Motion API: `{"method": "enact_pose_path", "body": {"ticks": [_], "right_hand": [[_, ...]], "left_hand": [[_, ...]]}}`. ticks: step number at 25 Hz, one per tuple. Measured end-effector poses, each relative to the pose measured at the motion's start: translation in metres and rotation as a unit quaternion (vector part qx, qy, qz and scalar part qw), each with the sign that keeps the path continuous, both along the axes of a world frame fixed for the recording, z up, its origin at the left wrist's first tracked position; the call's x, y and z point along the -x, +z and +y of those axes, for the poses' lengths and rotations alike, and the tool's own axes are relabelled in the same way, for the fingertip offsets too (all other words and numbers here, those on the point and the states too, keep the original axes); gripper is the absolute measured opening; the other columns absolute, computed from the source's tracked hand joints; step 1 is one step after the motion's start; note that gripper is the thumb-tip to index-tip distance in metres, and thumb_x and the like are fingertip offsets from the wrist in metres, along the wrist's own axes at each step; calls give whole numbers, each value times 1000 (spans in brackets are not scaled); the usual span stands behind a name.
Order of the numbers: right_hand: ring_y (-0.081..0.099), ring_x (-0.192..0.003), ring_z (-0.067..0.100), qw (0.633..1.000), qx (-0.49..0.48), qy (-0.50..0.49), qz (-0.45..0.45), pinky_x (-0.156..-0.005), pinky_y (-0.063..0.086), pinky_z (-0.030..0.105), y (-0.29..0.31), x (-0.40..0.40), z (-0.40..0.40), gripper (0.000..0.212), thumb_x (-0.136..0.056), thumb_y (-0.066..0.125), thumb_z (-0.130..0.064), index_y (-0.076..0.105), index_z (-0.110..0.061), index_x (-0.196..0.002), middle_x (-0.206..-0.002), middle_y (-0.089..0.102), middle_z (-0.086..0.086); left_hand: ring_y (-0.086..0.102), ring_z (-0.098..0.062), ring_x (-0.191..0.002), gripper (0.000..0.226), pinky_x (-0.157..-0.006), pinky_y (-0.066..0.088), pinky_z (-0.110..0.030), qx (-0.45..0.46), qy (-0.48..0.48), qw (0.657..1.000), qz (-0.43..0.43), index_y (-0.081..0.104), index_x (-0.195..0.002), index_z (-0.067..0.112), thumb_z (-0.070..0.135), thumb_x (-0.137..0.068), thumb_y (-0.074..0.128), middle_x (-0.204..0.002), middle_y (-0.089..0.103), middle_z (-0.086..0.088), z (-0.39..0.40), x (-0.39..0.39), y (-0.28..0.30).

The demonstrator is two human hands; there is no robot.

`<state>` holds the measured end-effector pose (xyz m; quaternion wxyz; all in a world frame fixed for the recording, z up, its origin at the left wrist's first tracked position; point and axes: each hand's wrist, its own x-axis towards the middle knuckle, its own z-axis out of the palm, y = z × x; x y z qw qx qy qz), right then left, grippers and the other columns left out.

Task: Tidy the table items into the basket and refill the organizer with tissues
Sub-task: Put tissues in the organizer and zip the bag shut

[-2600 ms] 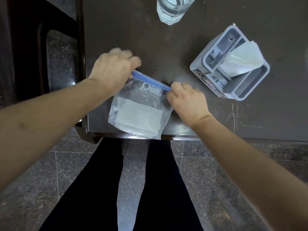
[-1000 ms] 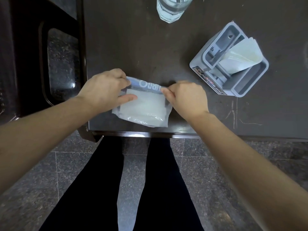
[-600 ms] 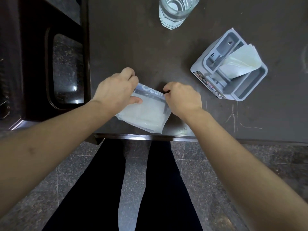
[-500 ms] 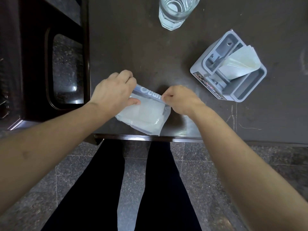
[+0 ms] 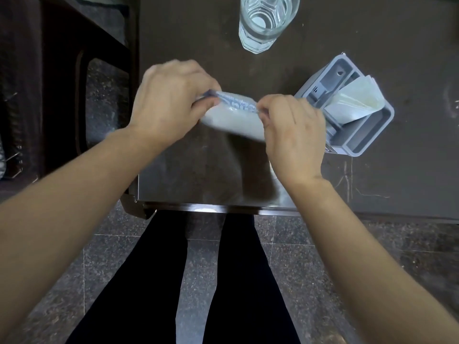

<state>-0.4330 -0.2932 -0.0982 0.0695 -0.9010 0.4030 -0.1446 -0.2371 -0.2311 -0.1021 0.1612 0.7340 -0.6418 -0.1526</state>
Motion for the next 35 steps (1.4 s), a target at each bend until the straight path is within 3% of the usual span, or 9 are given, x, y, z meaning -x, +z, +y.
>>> {"method": "enact_pose_path", "body": {"ticks": [2, 5, 8, 10, 13, 17, 21, 25, 35], "right_hand": [[49, -80, 22, 997, 71, 25, -21, -68, 32, 33, -3, 6, 5, 17, -81, 63, -5, 60, -18, -93, -89, 68, -1], [57, -83, 22, 994, 79, 70, 42, -73, 33, 36, -26, 20, 23, 22, -84, 62, -11, 62, -21, -104, -94, 68, -3], [60, -90, 22, 981, 30, 110, 155, -79, 33, 38, -52, 34, 47, 35, -78, 65, -14, 63, -23, -112, -102, 66, -2], [54, -109, 22, 976, -15, 108, 188, -89, 33, 44, -56, 38, 54, 35, -75, 66, -25, 62, -23, -110, -118, 61, 1], [34, -135, 24, 986, -74, 68, 132, -106, 24, 52, -46, 23, 50, 45, -83, 55, -47, 59, -18, -117, -144, 46, 8], [15, -146, 28, 984, -114, 16, 140, -115, 14, 51, -50, -18, 23, 71, -93, 36, -52, 26, -8, -147, -158, 18, 12], [5, -148, 26, 969, -138, 38, 204, -117, 9, 48, -81, -19, 24, 78, -93, 27, -58, 11, -8, -150, -160, 8, 10], [10, -147, 27, 967, -144, 24, 210, -117, 11, 47, -95, -14, 35, 77, -94, 30, -57, 12, -7, -150, -159, 12, 11], [9, -147, 25, 967, -169, 20, 187, -116, 10, 50, -87, -13, 32, 78, -93, 31, -58, 13, -8, -150, -159, 12, 9]], "left_hand": [[59, -35, -83, 15, -68, 50, -44, 53, 10, 998, -11, 68, -88, 11, 22, -83, 58, -97, 66, -10, 3, 6, 4], [62, -39, -87, 9, -60, 53, -46, 23, -46, 998, -45, 59, -77, 6, 14, -81, 56, -119, 60, -17, 28, 19, -17], [55, -43, -116, 3, -87, 49, -53, -41, -124, 988, -77, 54, -77, 5, 4, -80, 53, -131, 54, -20, 58, 34, -51], [44, -36, -130, 9, -101, 37, -51, -57, -125, 987, -89, 54, -86, 7, 0, -80, 54, -133, 52, -17, 71, 38, -62], [37, -28, -126, 49, -96, 31, -43, -49, -96, 991, -76, 51, -115, 14, 36, -75, 67, -136, 46, -10, 70, 39, -56], [13, -25, -145, 83, -115, 11, -44, -79, -39, 993, -79, 17, -148, 13, 61, -84, 38, -158, 16, -8, 49, 37, -53], [3, -25, -147, 98, -116, 3, -45, -154, -57, 978, -129, 1, -150, 10, 77, -80, 18, -160, 3, -10, 51, 28, -77], [10, -27, -146, 103, -116, 10, -48, -164, -82, 967, -179, 2, -149, 7, 79, -78, 18, -159, 7, -13, 56, 33, -86], [10, -27, -146, 101, -115, 6, -50, -203, -74, 963, -160, 2, -150, 11, 79, -77, 19, -159, 8, -11, 51, 33, -80]]}}
